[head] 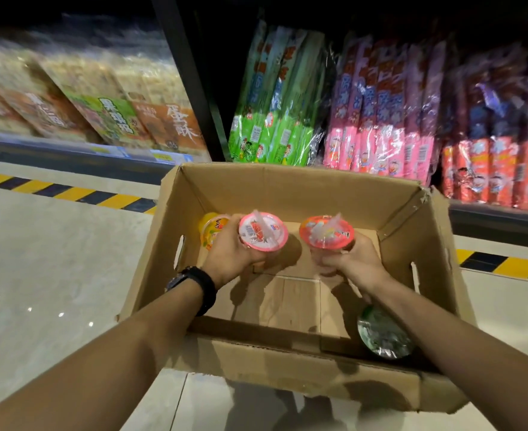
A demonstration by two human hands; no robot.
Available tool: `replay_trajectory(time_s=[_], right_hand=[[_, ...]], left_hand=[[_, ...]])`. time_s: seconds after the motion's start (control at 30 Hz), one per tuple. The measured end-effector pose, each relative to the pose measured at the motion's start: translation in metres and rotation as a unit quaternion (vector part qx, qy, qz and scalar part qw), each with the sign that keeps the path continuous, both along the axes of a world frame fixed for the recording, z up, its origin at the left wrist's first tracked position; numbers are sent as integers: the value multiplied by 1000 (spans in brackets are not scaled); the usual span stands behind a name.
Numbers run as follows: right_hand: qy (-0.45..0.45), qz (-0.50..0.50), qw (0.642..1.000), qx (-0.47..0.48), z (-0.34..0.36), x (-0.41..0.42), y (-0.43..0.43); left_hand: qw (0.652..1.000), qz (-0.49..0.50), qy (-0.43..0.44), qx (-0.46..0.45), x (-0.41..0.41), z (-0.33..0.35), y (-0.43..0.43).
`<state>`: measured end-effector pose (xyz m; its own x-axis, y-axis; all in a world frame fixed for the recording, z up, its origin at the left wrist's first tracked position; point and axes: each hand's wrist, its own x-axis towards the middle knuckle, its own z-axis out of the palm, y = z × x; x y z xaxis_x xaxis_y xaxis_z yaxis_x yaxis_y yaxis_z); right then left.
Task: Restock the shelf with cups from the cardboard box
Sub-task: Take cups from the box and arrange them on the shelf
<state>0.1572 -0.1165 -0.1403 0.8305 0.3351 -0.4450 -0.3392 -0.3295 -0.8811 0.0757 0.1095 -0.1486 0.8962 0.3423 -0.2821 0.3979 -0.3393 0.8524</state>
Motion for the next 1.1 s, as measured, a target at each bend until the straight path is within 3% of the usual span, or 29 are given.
replay_trajectory(time_s=[0.17,0.53,0.67,0.87,1.1], right_hand=[[-28,-69,996,57,135,-6,0],[-123,-114,984,62,539,-34,-33],[-160,-127,976,76,670,-40,-42],[-232,-154,955,99,816,-40,-47],[-305,-176,928,126,923,-36,-39]], left_hand=[[992,68,-71,-85,0,122,-17],[971,117,-151,-145,-18,538,-76],[965,120,-195,-127,-26,663,-84],[953,118,-272,-66,-26,810,-87],[929,60,-364,-1,-9,923,-78]])
